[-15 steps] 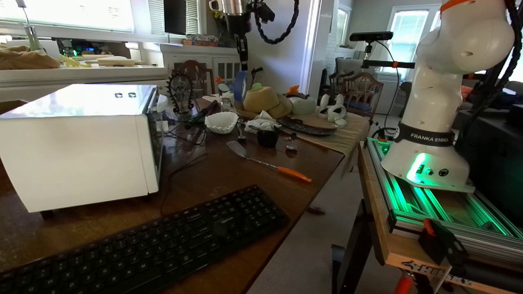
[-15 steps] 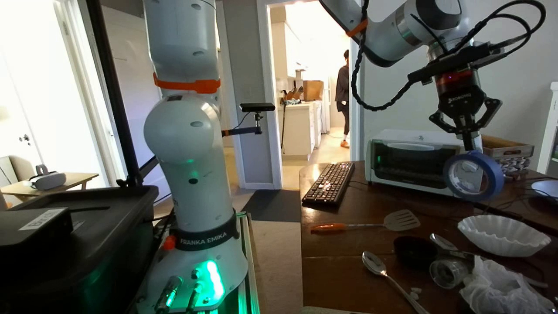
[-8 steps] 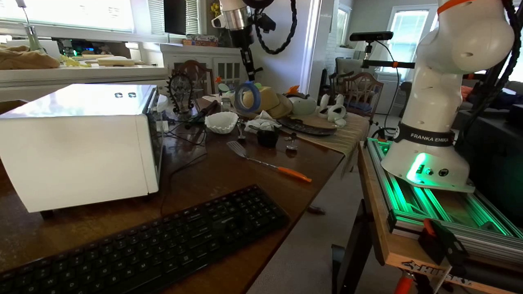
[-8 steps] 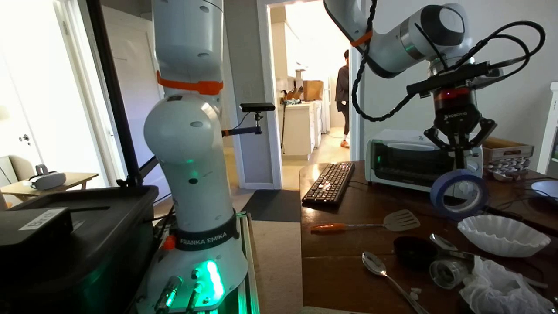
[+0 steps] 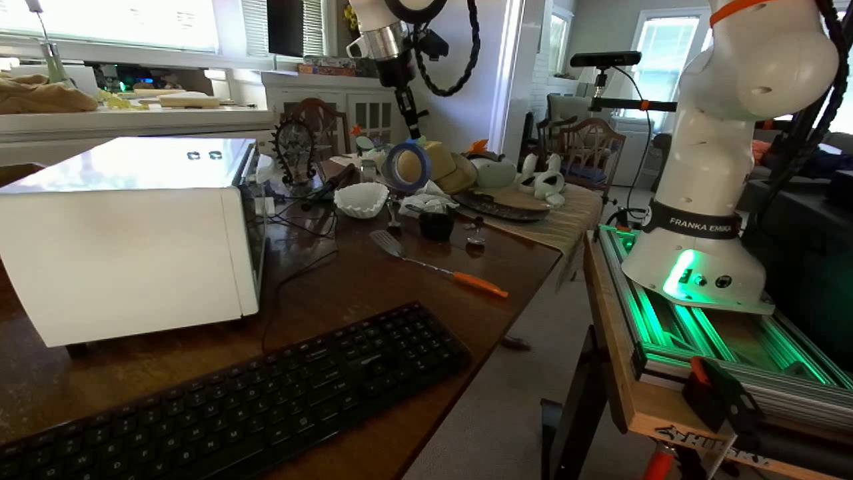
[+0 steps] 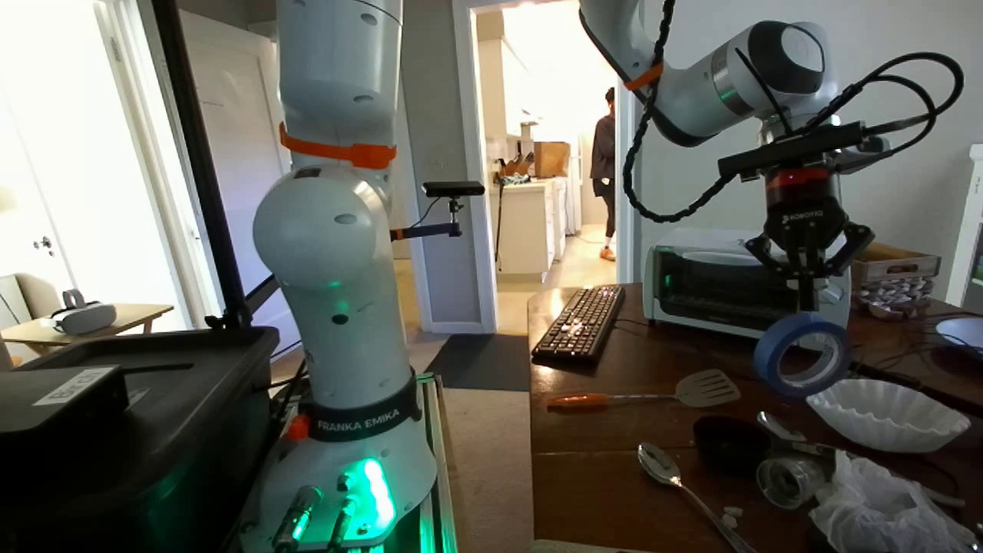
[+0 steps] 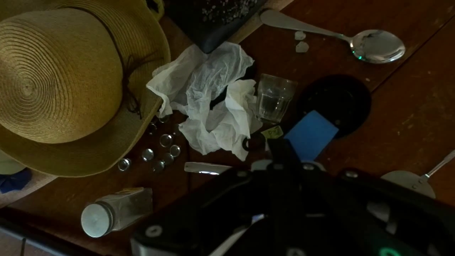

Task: Put the blue masking tape on the table.

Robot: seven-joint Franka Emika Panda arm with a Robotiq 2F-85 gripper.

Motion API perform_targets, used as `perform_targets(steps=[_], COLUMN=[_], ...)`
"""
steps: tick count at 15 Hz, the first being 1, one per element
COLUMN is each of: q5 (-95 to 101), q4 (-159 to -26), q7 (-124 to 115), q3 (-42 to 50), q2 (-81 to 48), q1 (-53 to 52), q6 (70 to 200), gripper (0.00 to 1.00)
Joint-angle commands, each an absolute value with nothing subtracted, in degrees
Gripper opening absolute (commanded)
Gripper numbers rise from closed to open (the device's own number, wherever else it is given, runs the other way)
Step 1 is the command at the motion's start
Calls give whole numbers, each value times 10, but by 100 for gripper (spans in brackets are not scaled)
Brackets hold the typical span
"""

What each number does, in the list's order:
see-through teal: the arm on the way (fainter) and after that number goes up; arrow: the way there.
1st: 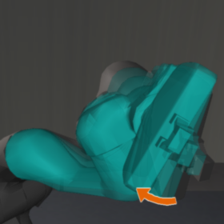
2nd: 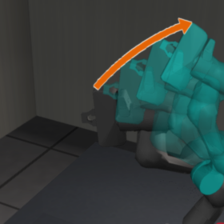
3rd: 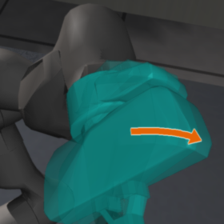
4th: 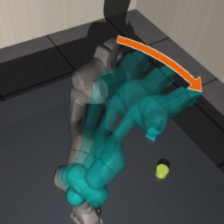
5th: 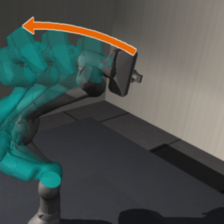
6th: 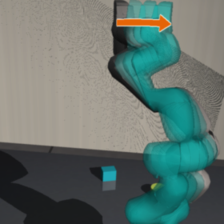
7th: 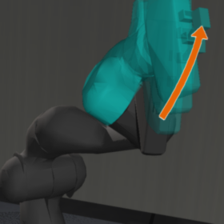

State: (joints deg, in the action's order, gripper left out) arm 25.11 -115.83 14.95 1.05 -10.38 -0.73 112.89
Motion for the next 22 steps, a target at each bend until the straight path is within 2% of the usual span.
perform_targets(steps=[1,22], q5=[246,302], q4=[-1127,-1030], q7=[146,44], q3=[10,65], q2=[-123,-227], q1=[-3,22], q6=[1099,1106], gripper=[0,0])
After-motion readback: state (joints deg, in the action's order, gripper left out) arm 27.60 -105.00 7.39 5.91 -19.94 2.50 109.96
